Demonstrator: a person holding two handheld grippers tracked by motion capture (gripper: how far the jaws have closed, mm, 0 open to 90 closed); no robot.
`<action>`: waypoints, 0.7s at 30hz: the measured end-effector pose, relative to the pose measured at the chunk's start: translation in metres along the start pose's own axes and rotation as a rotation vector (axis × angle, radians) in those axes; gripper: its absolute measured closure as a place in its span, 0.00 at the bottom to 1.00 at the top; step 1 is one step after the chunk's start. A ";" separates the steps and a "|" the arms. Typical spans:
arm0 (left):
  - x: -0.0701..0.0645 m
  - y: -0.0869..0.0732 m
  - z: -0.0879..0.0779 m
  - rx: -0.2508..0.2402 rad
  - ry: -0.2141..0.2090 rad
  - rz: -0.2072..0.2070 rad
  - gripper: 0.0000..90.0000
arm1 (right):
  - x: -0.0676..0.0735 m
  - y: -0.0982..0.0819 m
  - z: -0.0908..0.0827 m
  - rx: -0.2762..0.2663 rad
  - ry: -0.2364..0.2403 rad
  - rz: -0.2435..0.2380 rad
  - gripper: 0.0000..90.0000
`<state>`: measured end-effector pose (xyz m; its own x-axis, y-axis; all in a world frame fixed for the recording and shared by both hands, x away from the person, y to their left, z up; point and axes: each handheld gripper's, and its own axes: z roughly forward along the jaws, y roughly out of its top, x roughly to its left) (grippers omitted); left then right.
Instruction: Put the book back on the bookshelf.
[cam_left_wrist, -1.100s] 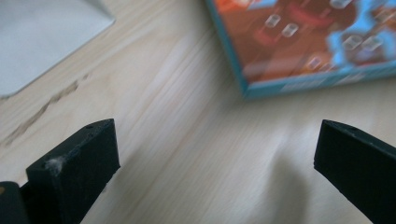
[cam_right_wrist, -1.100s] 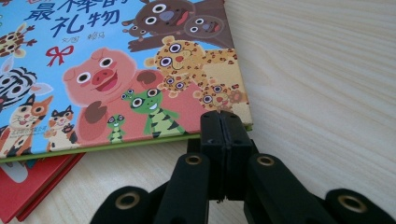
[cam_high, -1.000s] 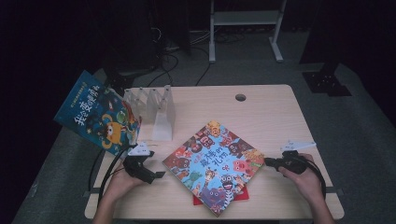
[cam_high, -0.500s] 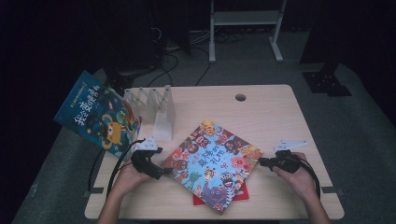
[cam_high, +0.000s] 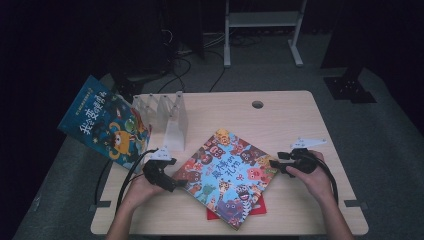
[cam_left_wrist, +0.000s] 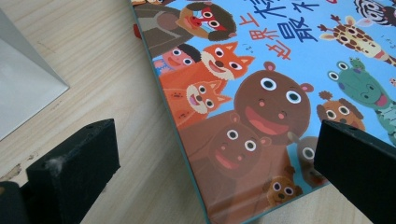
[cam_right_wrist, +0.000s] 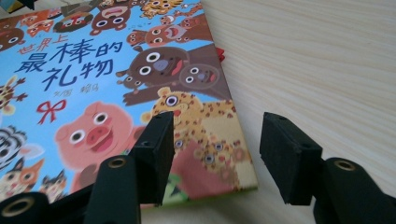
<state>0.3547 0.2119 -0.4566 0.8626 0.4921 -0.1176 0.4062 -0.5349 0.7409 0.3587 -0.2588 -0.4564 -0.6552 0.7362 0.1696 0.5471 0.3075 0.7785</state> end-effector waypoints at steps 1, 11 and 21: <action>0.000 0.000 0.000 0.000 -0.001 -0.001 0.00 | -0.001 0.001 0.004 0.013 0.000 0.002 0.46; 0.000 0.003 0.004 -0.002 -0.033 -0.011 0.00 | -0.004 0.002 0.022 0.010 0.093 0.039 0.45; -0.001 0.003 0.005 0.031 -0.050 -0.017 0.00 | 0.013 0.007 0.029 0.025 0.125 -0.012 0.45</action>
<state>0.3563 0.2065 -0.4576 0.8692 0.4668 -0.1631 0.4291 -0.5482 0.7178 0.3691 -0.2294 -0.4662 -0.7209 0.6520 0.2351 0.5502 0.3321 0.7661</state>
